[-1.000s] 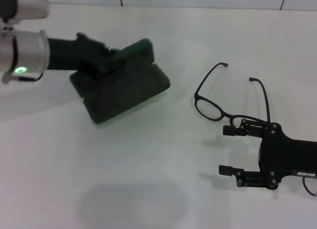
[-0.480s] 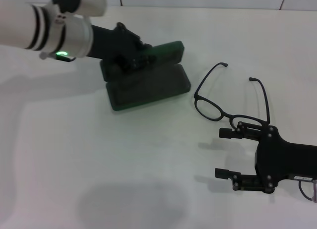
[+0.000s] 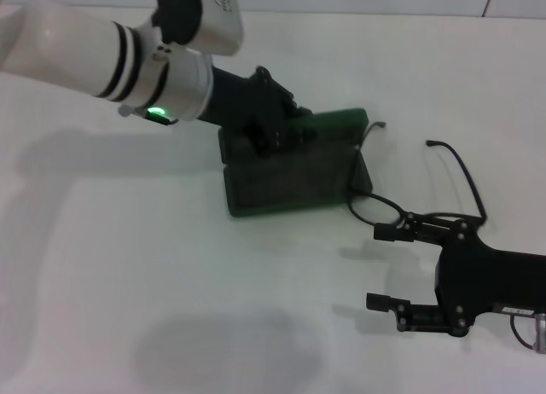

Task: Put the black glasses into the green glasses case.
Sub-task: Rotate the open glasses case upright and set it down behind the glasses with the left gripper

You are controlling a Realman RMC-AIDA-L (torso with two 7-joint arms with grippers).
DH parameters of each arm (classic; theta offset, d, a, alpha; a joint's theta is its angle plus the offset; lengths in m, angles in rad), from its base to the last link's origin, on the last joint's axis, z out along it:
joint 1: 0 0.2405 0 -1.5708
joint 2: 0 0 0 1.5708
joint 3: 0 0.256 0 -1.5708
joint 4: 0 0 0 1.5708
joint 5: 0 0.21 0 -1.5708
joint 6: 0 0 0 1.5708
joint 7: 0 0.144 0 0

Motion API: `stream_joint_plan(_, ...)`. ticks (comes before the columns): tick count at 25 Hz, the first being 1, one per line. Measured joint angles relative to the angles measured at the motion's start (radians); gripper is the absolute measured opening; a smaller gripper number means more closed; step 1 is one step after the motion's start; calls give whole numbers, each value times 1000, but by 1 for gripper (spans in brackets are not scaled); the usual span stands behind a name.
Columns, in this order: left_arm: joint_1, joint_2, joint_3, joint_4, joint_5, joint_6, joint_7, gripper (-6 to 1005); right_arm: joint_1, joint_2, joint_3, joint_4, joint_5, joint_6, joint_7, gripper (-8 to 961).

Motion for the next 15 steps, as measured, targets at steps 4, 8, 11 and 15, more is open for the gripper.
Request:
stream_joint_plan(4, 6, -2, 62, -1, -4, -27, -5, 213, -8, 3, 0, 3, 0, 1, 0, 738)
stream_joint_plan(8, 12, -5, 91, -2, -5, -76, -18, 248, -22, 4, 1, 0, 1, 1, 0, 738)
stream_joint_plan(11, 19, -4, 90, 5, -21, -81, -19, 335, -28, 4, 1, -3, 2, 1, 0, 737)
stream_joint_plan(15, 60, 1, 71, 44, -129, -82, -13, 450, -31, 4, 27, -7, 10, -2, 0, 737)
